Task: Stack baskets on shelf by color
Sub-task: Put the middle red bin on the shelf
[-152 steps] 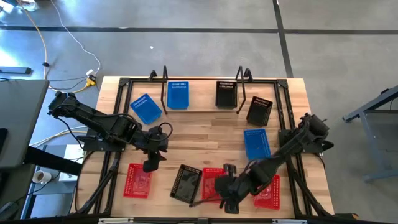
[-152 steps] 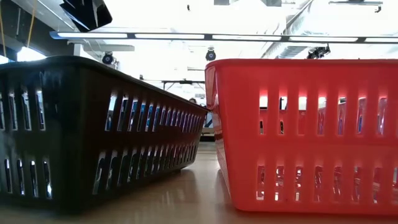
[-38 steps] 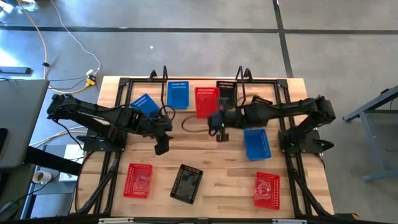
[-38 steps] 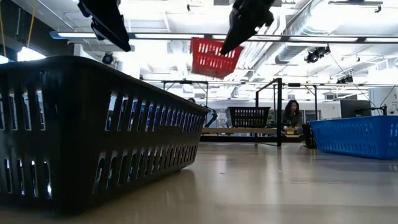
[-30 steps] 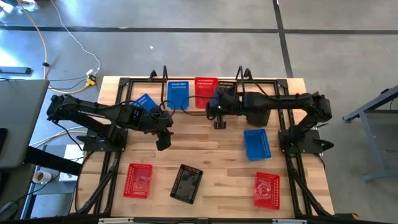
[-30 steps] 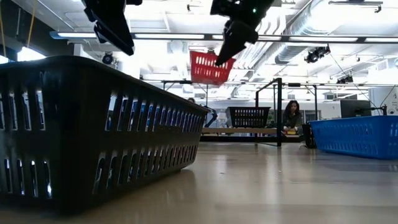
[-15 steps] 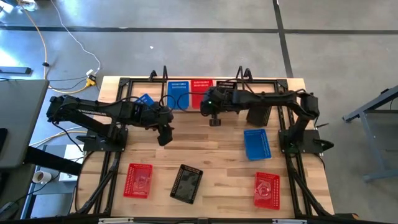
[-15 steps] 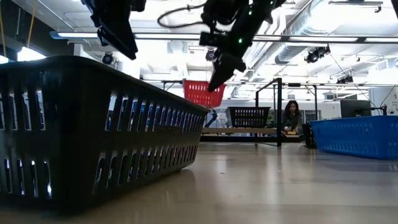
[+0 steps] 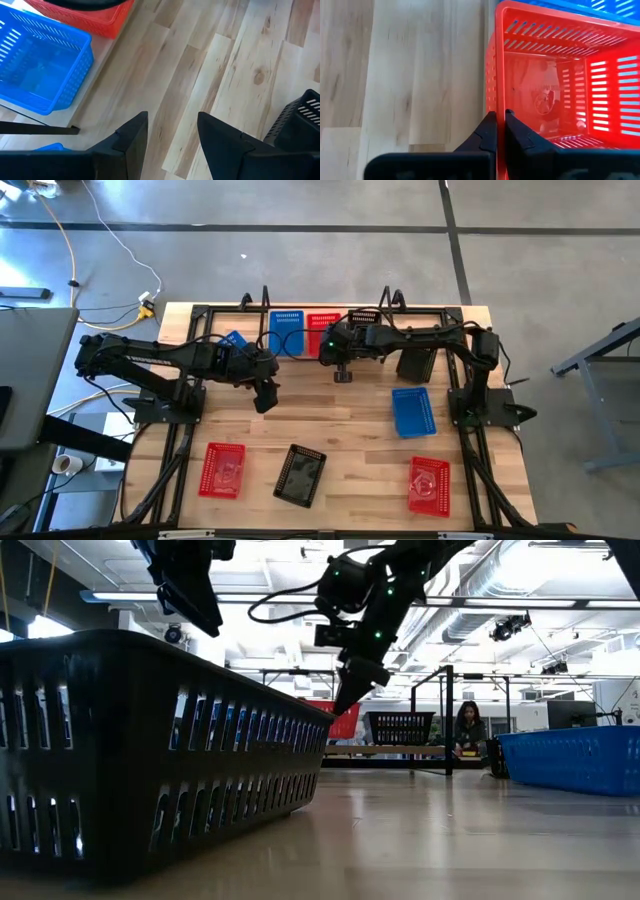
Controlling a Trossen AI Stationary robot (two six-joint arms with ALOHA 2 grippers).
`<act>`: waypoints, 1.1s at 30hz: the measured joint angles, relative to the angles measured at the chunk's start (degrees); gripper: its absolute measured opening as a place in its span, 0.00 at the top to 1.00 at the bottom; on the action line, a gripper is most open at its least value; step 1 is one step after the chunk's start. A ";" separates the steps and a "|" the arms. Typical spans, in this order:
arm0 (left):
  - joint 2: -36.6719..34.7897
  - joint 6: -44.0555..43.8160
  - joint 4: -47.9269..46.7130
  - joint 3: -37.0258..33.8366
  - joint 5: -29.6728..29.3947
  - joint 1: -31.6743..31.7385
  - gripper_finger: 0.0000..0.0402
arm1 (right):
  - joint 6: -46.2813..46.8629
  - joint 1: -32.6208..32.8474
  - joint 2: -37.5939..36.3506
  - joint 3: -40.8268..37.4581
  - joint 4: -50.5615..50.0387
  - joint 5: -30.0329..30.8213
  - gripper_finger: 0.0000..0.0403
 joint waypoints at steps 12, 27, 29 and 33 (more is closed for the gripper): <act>0.00 0.00 0.01 0.00 0.01 0.00 0.60 | -0.42 -1.38 0.00 0.00 1.09 -1.49 1.00; 0.00 -0.02 0.03 0.00 0.01 0.00 0.60 | -0.64 -3.75 0.00 0.00 1.20 -5.75 0.96; 0.00 0.00 0.03 0.00 0.00 0.00 0.60 | -0.56 -3.78 0.00 0.00 1.19 -5.73 0.92; 0.00 -0.02 0.01 0.00 0.00 0.00 0.60 | -0.64 -3.78 0.00 0.00 1.58 -5.71 0.84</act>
